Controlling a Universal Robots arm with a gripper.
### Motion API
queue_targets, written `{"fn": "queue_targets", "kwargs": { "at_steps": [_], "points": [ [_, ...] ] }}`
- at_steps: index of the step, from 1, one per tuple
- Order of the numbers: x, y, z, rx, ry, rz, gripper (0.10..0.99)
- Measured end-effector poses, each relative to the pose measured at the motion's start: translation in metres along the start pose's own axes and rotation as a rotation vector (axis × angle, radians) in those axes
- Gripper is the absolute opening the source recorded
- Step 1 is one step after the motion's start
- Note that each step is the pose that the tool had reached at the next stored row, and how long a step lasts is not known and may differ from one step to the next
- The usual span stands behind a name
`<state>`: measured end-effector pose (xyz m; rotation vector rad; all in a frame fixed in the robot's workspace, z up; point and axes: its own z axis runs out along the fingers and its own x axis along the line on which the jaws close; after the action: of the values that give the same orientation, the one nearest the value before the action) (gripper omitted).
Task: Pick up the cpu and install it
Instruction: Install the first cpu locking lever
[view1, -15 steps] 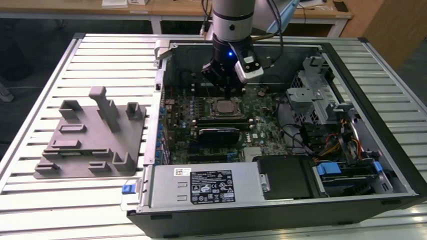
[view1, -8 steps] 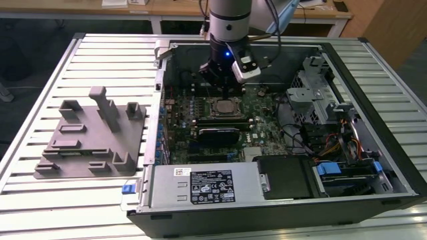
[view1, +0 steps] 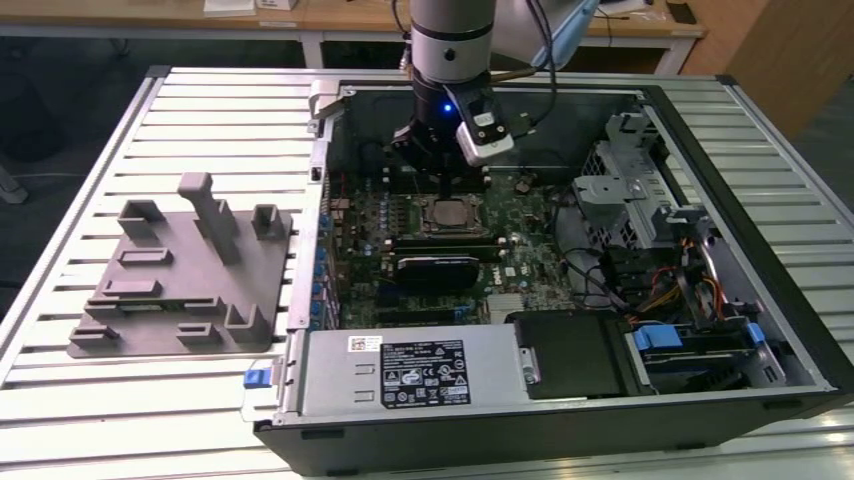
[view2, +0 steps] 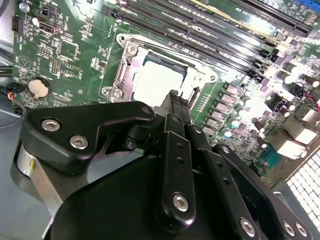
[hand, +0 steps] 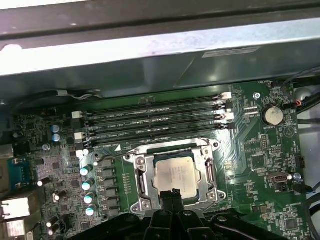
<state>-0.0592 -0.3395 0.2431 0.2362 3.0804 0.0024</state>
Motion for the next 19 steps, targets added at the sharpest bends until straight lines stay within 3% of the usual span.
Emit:
{"fn": "queue_targets", "kwargs": {
  "at_steps": [19],
  "points": [
    [0.0229,-0.0035,-0.0012,0.000,0.0000,0.000,0.106]
  ]
}}
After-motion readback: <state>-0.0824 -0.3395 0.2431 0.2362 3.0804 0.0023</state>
